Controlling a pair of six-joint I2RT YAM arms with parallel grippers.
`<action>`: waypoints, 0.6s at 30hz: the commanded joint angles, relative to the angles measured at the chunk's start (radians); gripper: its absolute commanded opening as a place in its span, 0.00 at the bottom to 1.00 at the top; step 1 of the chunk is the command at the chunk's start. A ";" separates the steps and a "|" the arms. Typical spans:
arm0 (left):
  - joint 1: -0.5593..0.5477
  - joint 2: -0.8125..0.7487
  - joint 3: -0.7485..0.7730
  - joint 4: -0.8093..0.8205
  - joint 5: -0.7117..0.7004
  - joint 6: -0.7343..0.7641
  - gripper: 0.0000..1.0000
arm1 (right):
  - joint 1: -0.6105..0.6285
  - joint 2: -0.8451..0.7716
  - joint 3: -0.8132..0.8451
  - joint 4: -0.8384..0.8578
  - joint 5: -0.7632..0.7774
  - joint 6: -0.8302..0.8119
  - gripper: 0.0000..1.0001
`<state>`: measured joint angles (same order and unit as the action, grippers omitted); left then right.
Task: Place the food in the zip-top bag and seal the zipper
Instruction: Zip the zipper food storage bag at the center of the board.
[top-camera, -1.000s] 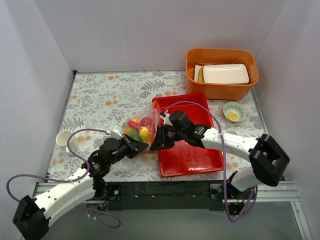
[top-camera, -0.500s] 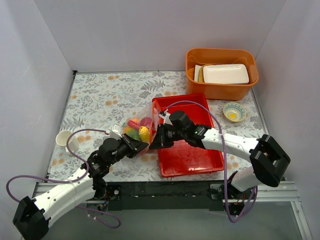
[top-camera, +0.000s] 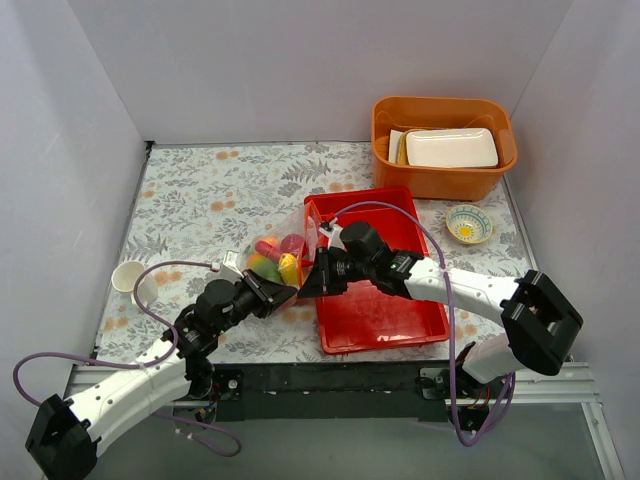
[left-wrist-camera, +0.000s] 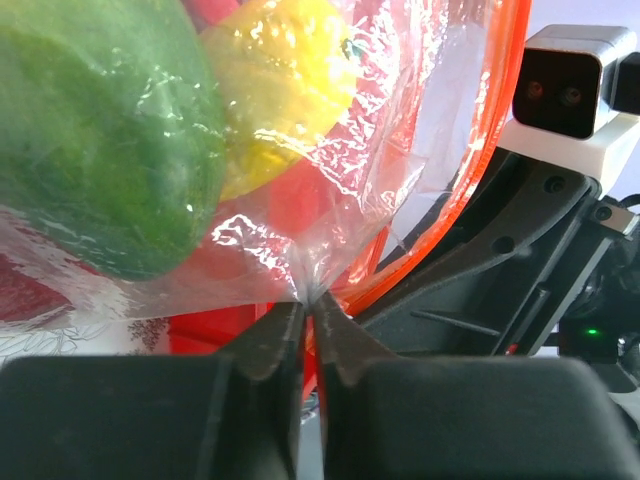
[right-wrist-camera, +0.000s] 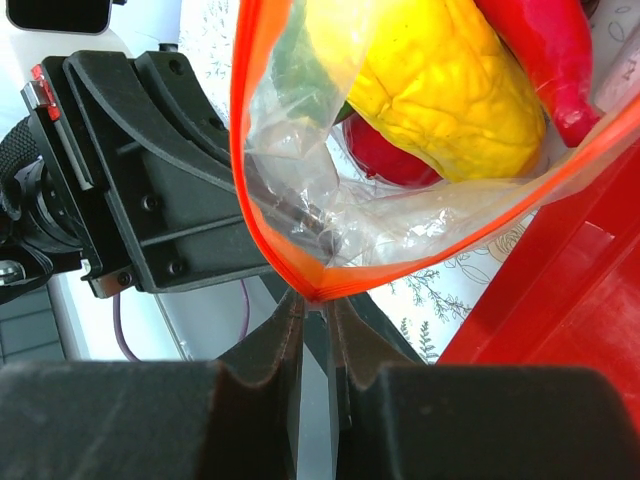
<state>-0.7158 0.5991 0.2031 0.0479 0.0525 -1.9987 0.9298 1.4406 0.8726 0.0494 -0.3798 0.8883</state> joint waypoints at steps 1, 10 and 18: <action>-0.004 -0.018 -0.016 0.023 0.020 -0.018 0.00 | 0.000 -0.032 -0.004 0.050 0.016 0.003 0.08; -0.002 -0.019 -0.014 0.001 0.033 -0.012 0.00 | -0.011 -0.046 0.006 0.027 0.061 -0.005 0.08; -0.004 -0.036 -0.014 -0.016 0.055 -0.009 0.00 | -0.031 -0.046 0.026 0.021 0.096 -0.020 0.09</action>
<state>-0.7155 0.5739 0.1909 0.0551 0.0597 -2.0018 0.9234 1.4261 0.8692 0.0475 -0.3470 0.8867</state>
